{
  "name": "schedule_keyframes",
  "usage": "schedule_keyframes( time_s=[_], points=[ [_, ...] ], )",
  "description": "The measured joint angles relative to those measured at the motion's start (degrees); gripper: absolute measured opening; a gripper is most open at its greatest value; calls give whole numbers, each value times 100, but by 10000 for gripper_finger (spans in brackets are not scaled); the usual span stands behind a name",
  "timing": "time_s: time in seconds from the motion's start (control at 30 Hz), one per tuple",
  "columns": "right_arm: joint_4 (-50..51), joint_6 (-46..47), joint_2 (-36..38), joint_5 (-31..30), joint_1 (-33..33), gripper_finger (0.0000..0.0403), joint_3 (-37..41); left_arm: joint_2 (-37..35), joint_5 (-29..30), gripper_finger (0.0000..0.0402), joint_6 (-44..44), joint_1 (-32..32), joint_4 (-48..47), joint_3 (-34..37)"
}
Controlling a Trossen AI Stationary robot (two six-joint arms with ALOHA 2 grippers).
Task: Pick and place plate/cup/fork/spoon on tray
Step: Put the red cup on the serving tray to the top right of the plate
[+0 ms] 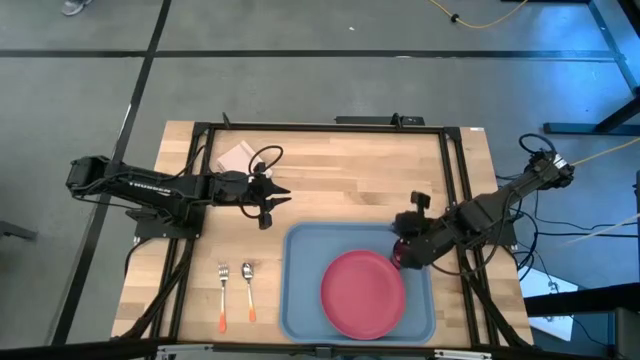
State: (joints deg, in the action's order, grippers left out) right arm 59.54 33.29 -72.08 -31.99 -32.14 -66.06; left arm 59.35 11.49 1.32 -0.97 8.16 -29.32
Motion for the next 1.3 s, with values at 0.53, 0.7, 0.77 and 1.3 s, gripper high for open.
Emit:
schedule_keyframes(
  time_s=[0.53,0.7,0.77,1.3],
  points=[
    [-286,-626,-7,-124,240,68,251,0,1,82,0,-1,1,0],
    [-808,-836,482,-178,266,68,578,2,0,82,0,-2,0,0],
    [-1010,-966,869,-313,342,68,813,2,0,82,0,0,2,0],
    [-2187,-930,2430,1925,1041,60,2399,2,1,82,0,-1,2,0]
  ],
)
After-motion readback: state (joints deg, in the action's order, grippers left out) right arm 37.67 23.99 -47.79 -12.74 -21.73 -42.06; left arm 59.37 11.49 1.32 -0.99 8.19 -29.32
